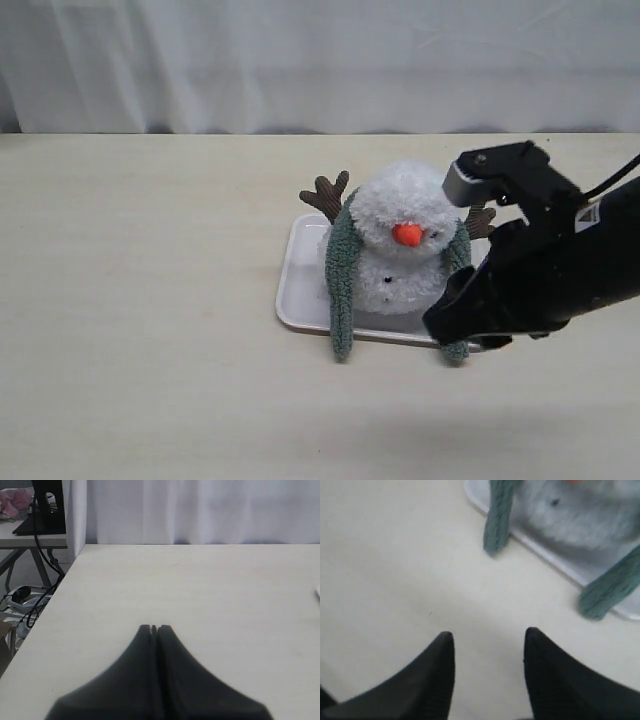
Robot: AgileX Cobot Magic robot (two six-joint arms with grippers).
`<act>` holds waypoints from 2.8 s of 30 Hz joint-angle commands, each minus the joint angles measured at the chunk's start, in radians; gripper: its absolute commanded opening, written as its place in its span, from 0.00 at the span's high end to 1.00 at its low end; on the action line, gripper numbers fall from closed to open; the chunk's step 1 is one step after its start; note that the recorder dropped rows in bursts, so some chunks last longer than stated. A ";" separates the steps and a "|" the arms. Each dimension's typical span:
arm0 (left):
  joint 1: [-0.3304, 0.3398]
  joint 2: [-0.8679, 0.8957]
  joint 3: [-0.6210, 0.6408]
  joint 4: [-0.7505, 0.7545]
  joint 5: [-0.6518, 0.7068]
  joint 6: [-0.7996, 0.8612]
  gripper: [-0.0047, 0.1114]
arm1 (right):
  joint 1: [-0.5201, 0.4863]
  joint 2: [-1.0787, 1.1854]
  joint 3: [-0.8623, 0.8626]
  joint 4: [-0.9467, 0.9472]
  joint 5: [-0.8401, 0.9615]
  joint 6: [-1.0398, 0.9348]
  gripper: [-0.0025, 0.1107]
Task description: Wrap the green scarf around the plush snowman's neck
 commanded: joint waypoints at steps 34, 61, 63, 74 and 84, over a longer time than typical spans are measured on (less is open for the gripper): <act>0.005 -0.002 0.003 0.001 -0.014 -0.003 0.96 | 0.000 -0.515 0.004 -0.439 -0.235 0.312 0.94; 0.005 -0.002 0.003 0.001 -0.014 -0.003 0.96 | 0.000 -1.094 0.004 -0.427 -0.175 0.312 0.94; 0.005 -0.002 0.003 0.001 -0.014 -0.003 0.96 | 0.000 -1.111 0.004 -0.427 -0.175 0.312 0.94; 0.005 -0.002 0.003 0.001 -0.014 -0.003 0.96 | 0.000 -1.153 0.021 -0.427 -0.181 0.312 0.94; 0.005 -0.002 0.003 0.001 -0.014 -0.003 0.96 | 0.000 -1.261 0.144 -0.427 -0.181 0.312 0.94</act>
